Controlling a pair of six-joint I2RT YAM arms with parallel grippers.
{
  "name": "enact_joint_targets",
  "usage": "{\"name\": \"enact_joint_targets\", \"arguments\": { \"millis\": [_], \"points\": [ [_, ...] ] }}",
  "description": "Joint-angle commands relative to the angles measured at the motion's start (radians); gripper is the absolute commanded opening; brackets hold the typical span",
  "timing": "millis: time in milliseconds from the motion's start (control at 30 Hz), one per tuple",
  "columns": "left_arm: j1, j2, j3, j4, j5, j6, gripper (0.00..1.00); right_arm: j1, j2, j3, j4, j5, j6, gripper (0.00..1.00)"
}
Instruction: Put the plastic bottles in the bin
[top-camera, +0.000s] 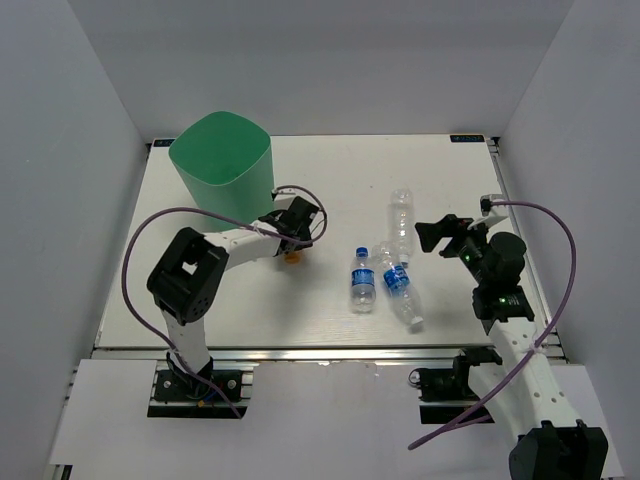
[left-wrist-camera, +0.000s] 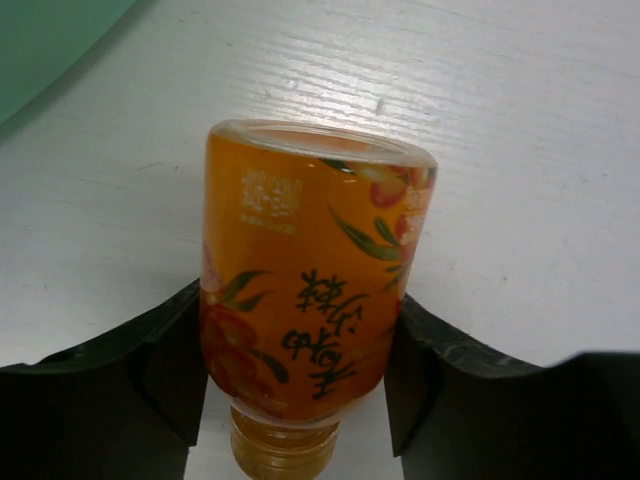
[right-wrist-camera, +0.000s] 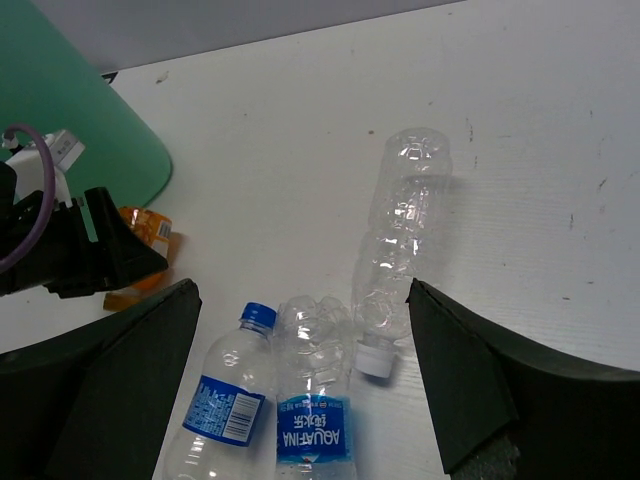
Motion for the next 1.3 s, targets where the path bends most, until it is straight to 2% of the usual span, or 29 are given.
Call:
{"name": "enact_joint_targets", "arguments": {
  "millis": [0,67,133,333,400,467,500,533,600,633,667,767,833,867,933,1100,1167,1200,1267],
  "points": [
    [-0.004,-0.062,0.063,-0.003,0.015,0.012,0.45,-0.002,-0.034,0.004,0.029,0.014,0.005,0.89],
    [-0.005,-0.106,0.110,-0.031,0.033,0.047,0.37,-0.002,-0.045,-0.003,0.037,0.015,0.003,0.89],
    [-0.010,-0.151,0.140,-0.042,0.052,0.090,0.33,-0.002,-0.042,-0.006,0.049,0.012,0.003,0.89],
    [-0.050,-0.408,0.184,0.059,0.092,0.213,0.33,-0.002,-0.011,0.007,0.041,-0.005,0.003,0.89],
    [-0.050,-0.491,0.173,0.099,0.095,0.225,0.36,-0.002,-0.013,0.010,0.034,-0.005,0.002,0.89],
    [-0.047,-0.515,0.205,0.087,0.019,0.239,0.37,-0.002,-0.024,0.009,0.031,-0.021,-0.004,0.89],
    [-0.042,-0.515,0.230,0.064,-0.079,0.242,0.37,-0.002,-0.028,0.006,0.038,-0.035,-0.008,0.89],
    [-0.034,-0.505,0.279,0.029,-0.116,0.257,0.37,-0.002,-0.033,0.003,0.044,-0.050,-0.011,0.89],
    [0.025,-0.489,0.314,0.012,-0.147,0.270,0.40,-0.002,-0.034,0.001,0.057,-0.144,-0.032,0.88],
    [0.060,-0.461,0.336,-0.015,-0.119,0.262,0.42,-0.002,-0.025,0.004,0.066,-0.184,-0.035,0.87],
    [0.147,-0.444,0.380,-0.032,-0.091,0.253,0.42,-0.002,-0.016,0.018,0.069,-0.274,-0.041,0.89],
    [0.271,-0.381,0.431,-0.101,-0.072,0.232,0.44,0.005,0.015,0.033,0.066,-0.359,-0.057,0.89],
    [0.288,-0.367,0.451,-0.109,-0.069,0.259,0.75,0.033,0.024,0.041,0.048,-0.339,-0.067,0.89],
    [0.292,-0.364,0.450,-0.105,-0.074,0.261,0.98,0.046,0.024,0.044,0.038,-0.307,-0.072,0.89],
    [0.292,-0.364,0.453,-0.100,-0.066,0.273,0.98,0.091,0.027,0.061,0.019,-0.275,-0.093,0.89],
    [0.292,-0.370,0.520,-0.157,-0.008,0.267,0.98,0.273,0.053,0.137,-0.134,0.058,-0.126,0.89],
    [0.292,-0.410,0.503,-0.154,0.041,0.252,0.98,0.384,0.087,0.188,-0.179,0.191,-0.133,0.89],
    [0.291,-0.430,0.491,-0.152,0.114,0.244,0.98,0.416,0.099,0.199,-0.224,0.228,-0.133,0.89],
    [0.270,-0.517,0.381,-0.076,0.202,0.213,0.98,0.500,0.139,0.223,-0.247,0.306,-0.115,0.89]
  ]
}}
